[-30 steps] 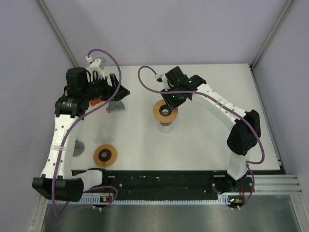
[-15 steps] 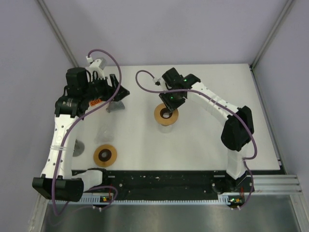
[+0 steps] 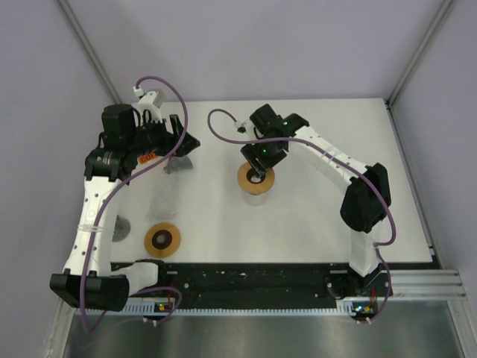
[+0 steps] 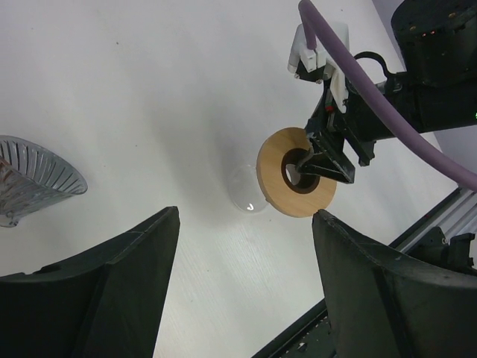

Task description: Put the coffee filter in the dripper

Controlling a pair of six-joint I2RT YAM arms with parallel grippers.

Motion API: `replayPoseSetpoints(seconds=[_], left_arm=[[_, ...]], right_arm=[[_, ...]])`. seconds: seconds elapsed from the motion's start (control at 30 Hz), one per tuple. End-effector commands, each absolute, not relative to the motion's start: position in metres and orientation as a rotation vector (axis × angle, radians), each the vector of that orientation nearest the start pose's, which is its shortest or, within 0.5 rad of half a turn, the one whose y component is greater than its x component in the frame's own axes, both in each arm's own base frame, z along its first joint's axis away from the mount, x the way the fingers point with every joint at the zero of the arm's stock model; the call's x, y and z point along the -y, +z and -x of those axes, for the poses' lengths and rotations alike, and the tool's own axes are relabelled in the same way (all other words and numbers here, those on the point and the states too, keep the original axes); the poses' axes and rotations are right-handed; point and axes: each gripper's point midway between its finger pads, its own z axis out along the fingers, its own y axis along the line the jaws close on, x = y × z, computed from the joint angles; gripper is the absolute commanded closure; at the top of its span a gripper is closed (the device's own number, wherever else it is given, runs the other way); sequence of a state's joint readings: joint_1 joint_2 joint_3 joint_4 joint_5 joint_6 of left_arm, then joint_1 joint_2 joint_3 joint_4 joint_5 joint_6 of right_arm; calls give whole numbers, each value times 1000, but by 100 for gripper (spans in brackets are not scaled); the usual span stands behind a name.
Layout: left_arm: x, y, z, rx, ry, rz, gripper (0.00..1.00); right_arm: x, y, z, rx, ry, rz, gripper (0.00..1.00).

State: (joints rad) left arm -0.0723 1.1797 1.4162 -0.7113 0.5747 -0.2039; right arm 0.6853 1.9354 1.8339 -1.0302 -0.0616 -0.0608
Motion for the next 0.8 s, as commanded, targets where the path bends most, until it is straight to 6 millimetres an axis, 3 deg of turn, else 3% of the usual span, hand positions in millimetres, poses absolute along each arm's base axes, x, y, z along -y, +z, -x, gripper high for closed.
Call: replayPoseSetpoints(seconds=[0.0, 0.17, 0.23, 0.4, 0.57, 0.67, 0.77], left_arm=[[119, 350, -312, -1985, -700, -263, 22], [103, 344, -314, -2027, -590, -277, 21], [92, 338, -314, -2052, -520, -277, 20], [61, 310, -318, -2121, -334, -245, 19], [33, 252, -311, -2296, -164, -274, 18], [20, 216, -312, -2402, -74, -287, 18], [16, 207, -325, -2408, -49, -270, 19]], right_arm=[[-294, 187, -336, -2432, 332, 1011, 37], [-296, 221, -341, -2346, 345, 960, 34], [-295, 241, -346, -2287, 343, 907, 27], [-282, 289, -355, -2128, 311, 754, 19], [-253, 290, -357, -2092, 231, 612, 8], [-239, 282, -354, -2092, 206, 564, 7], [-230, 273, -351, -2094, 207, 530, 7]])
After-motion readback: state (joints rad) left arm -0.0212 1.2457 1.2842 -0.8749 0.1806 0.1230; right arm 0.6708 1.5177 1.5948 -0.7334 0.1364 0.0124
